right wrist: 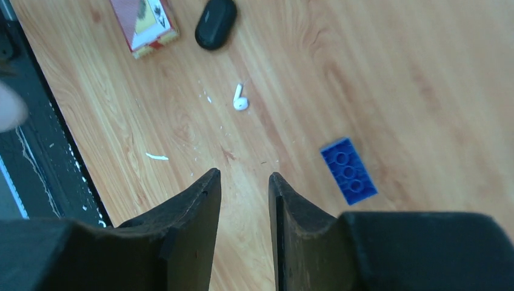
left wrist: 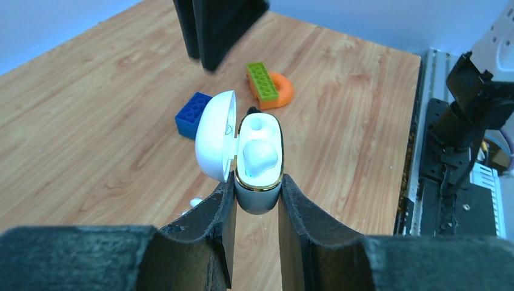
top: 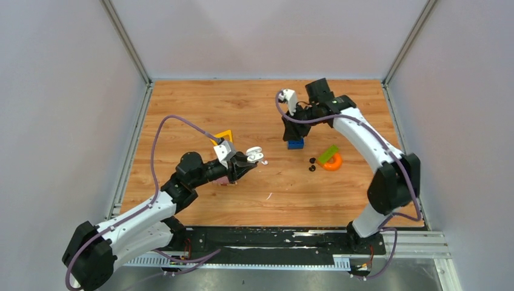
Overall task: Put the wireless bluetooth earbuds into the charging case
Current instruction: Rotate the right earbud at the center of the board.
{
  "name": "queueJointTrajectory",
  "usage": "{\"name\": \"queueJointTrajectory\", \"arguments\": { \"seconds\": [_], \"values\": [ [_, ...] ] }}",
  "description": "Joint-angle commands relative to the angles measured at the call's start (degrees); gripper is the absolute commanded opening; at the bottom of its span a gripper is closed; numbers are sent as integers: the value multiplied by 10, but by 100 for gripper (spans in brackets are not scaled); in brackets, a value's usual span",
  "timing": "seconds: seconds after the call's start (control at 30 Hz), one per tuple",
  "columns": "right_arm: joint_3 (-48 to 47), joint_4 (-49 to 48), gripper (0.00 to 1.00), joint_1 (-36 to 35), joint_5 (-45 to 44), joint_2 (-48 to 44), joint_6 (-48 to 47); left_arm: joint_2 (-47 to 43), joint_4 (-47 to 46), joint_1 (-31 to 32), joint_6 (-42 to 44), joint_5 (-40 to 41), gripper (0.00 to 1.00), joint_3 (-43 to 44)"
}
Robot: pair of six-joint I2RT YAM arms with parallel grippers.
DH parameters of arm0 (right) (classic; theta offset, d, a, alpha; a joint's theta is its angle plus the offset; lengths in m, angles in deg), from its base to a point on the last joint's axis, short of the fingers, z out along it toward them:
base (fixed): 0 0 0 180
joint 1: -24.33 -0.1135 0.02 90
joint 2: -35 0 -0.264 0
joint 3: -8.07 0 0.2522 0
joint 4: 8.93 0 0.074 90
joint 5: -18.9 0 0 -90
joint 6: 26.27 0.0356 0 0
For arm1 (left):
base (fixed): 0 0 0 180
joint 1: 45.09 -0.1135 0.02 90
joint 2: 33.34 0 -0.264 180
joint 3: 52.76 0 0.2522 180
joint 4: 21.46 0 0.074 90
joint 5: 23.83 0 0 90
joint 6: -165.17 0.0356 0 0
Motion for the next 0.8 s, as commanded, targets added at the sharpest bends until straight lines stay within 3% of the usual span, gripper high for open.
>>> {"name": "queueJointTrajectory", "arguments": {
  "seconds": [0.0, 0.1, 0.23, 0.43, 0.53, 0.77],
  "values": [
    [7, -29, 36, -5, 54, 78, -48, -29, -21, -7, -12, 33, 0, -1],
    [-28, -17, 35, -5, 12, 153, -85, -47, -19, -10, -19, 46, 0, -6],
    [-79, -27, 35, -11, -20, 229, -60, -67, -10, -14, -22, 53, 0, -8],
    [-91, -75, 38, -45, -50, 258, 2, -44, 2, -28, -14, -9, 0, 12],
    [-78, -113, 39, -58, -65, 259, 29, -22, -43, -31, -31, -34, 0, -1],
    [-88, -105, 38, -78, -89, 291, 50, 11, -82, -31, -49, -60, 0, -11]
  ]
}}
